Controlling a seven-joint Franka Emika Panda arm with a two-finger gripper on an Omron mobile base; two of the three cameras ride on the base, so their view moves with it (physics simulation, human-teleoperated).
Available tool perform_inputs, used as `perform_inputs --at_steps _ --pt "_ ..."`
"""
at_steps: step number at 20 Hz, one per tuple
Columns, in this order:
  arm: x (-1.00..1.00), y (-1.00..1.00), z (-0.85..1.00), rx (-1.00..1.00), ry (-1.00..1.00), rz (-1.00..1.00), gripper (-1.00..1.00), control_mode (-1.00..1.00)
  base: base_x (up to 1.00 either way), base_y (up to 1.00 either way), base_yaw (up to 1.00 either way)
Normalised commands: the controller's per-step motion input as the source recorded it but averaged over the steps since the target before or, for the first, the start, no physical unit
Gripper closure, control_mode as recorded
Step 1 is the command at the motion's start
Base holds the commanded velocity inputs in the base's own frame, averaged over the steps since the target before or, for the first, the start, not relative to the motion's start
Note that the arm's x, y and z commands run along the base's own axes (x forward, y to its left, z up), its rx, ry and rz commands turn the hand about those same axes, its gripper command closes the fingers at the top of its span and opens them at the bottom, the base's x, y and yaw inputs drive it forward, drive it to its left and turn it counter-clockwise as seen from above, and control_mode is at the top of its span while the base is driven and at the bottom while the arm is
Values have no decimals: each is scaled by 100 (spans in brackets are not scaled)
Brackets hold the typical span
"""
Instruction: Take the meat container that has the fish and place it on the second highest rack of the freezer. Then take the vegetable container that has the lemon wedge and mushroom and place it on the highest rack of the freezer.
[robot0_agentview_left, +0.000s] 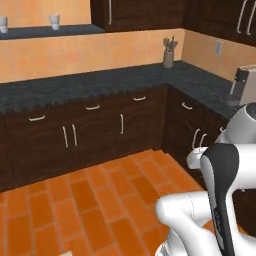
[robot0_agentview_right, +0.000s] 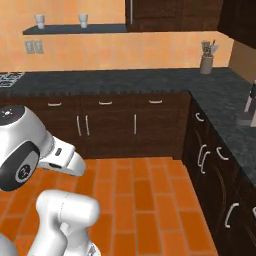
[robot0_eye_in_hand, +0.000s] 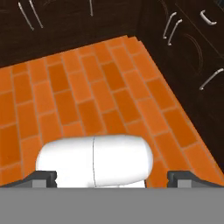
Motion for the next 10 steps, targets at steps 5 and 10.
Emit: perform_inputs --at_steps 5,10 --pt "0 0 0 0 0 0 -100 100 100 -55 -40" --pt "0 0 0 0 0 0 -100 100 87 -51 -51"
